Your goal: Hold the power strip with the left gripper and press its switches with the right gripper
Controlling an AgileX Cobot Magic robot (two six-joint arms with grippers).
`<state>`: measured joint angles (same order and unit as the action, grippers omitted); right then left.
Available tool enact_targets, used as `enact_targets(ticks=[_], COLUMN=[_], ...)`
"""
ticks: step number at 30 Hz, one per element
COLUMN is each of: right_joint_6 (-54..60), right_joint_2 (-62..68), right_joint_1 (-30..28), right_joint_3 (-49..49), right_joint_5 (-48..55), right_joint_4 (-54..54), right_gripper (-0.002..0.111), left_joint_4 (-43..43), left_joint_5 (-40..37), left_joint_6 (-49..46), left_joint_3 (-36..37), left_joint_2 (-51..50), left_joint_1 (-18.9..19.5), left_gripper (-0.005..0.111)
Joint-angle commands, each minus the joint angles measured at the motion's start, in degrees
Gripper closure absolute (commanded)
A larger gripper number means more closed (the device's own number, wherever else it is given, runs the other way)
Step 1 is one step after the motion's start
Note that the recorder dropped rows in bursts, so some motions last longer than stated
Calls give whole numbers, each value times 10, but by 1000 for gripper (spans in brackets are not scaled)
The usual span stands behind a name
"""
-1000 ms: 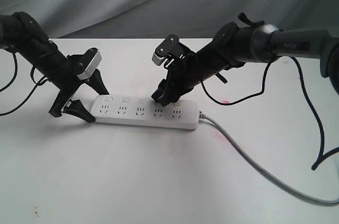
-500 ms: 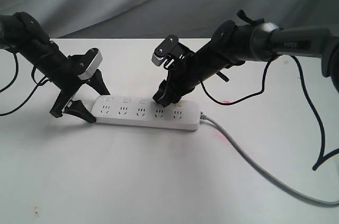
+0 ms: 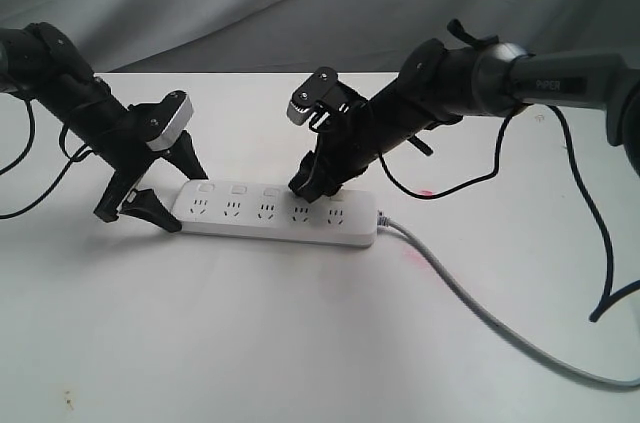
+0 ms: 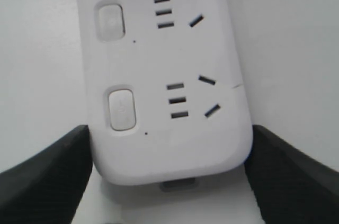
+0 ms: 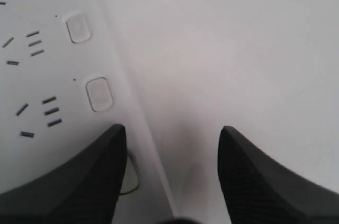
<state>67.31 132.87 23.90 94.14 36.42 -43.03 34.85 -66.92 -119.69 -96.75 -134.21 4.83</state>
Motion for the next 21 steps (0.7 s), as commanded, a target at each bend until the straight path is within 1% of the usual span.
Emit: enact_targets(ticks=[1, 7, 13, 17, 21], right_joint_6=[41, 46, 47, 68, 113], right_joint_2=[-25, -92, -106, -106, -106], right_joint_1=[-4, -17, -46, -47, -47], right_joint_3=[-17, -17, -21, -61, -99], right_joint_5=[13, 27, 67, 34, -13], right_joint_4=[15, 16, 20, 16, -35], right_gripper=[59, 59, 59, 59, 59], left_joint_4=[1, 1, 1, 1, 1], left_joint_5=[-3, -3, -3, -3, -3], left_joint_6=[-3, -3, -3, -3, -3], left_joint_3=[-2, -2, -2, -2, -2], left_joint_2=[1, 1, 1, 1, 1], left_joint_1=[-1, -1, -1, -1, -1], left_gripper=[98, 98, 98, 98, 98])
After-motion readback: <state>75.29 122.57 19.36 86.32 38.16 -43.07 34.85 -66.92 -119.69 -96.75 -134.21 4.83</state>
